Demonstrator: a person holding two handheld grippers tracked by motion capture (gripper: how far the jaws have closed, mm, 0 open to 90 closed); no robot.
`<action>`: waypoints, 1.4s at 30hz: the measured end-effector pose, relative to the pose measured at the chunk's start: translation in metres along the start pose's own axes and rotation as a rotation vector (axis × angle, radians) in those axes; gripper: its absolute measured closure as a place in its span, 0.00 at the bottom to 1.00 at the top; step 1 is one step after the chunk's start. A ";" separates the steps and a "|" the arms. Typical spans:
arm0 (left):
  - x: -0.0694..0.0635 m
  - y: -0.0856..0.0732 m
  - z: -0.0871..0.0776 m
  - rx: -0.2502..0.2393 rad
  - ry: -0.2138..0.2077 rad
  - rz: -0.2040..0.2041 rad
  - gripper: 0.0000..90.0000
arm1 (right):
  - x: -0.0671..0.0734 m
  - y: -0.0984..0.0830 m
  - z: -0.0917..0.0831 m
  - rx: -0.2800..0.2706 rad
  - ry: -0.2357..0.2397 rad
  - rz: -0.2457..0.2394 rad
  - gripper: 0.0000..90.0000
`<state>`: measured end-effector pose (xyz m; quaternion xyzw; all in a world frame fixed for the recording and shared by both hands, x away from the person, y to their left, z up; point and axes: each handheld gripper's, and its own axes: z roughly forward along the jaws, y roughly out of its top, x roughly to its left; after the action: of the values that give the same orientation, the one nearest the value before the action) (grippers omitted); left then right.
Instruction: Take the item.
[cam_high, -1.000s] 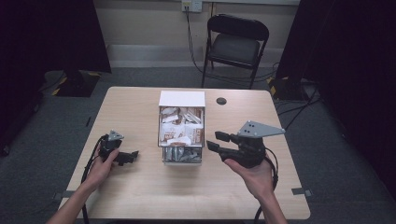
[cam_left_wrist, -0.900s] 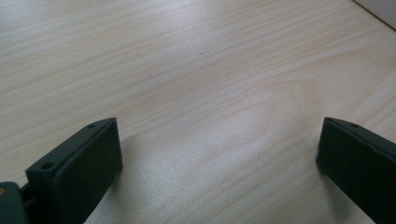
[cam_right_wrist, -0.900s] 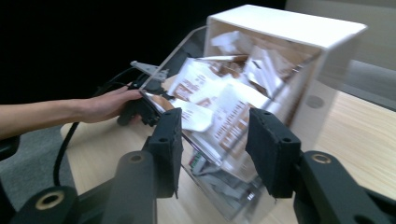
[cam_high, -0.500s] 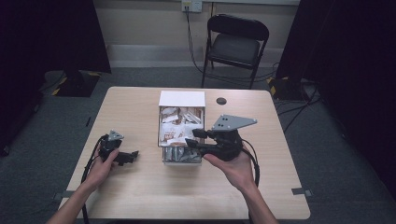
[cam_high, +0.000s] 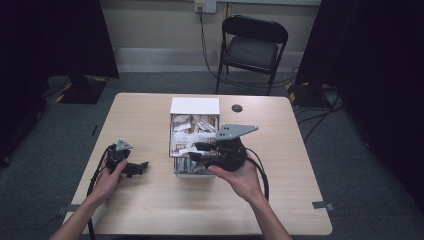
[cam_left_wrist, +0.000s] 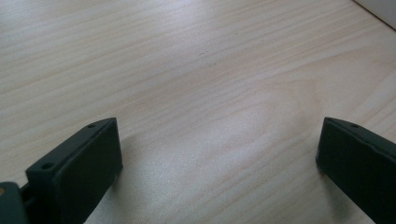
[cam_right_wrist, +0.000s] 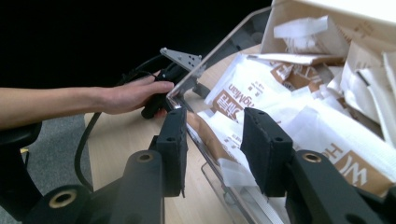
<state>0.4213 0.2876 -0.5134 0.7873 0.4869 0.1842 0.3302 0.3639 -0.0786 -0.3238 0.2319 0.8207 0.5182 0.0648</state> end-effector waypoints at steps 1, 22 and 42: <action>0.000 0.000 0.000 0.000 0.000 0.000 0.00 | 0.000 0.000 0.000 0.000 0.000 0.000 0.68; 0.000 0.000 0.000 -0.001 -0.001 0.000 0.00 | -0.009 -0.004 0.007 0.015 -0.010 0.032 0.85; 0.000 0.000 0.000 0.000 -0.001 0.000 0.00 | -0.008 -0.001 -0.002 -0.029 0.014 0.045 0.98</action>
<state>0.4211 0.2876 -0.5134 0.7874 0.4867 0.1839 0.3305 0.3700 -0.0839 -0.3248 0.2454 0.8081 0.5331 0.0507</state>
